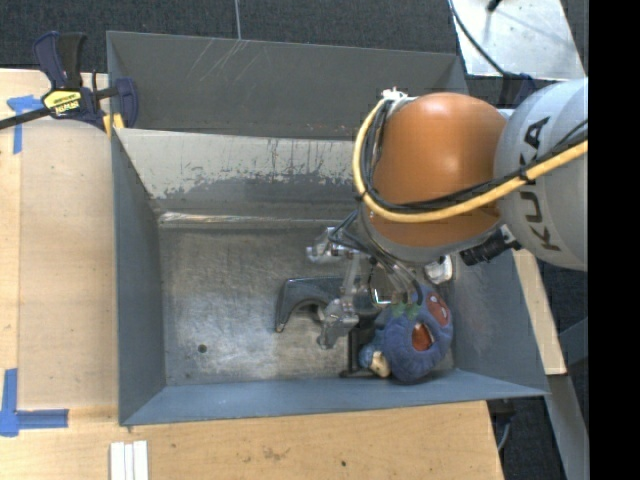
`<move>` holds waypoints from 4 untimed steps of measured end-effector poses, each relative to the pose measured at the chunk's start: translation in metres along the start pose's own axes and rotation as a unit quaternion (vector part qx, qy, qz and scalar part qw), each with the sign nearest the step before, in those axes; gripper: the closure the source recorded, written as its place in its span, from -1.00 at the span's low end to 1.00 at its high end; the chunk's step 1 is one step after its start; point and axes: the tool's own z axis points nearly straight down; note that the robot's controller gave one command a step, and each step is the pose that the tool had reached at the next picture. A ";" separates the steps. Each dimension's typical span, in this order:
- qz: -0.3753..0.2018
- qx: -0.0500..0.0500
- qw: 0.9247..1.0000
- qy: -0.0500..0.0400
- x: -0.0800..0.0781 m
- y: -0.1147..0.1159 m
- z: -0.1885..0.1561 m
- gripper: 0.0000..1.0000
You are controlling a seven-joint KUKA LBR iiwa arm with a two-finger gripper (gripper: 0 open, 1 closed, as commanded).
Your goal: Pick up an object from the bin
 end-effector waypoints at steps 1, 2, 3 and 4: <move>-0.102 0.000 0.995 -0.001 -0.058 0.002 0.134 -1.00; -0.128 -0.006 0.991 -0.027 -0.034 -0.043 0.157 -1.00; -0.128 -0.004 0.991 -0.032 -0.038 -0.043 0.154 1.00; -0.192 0.000 0.981 -0.006 -0.034 -0.031 0.003 1.00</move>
Offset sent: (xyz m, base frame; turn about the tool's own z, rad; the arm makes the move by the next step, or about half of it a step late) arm 0.0576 0.0029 -0.1310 -0.2040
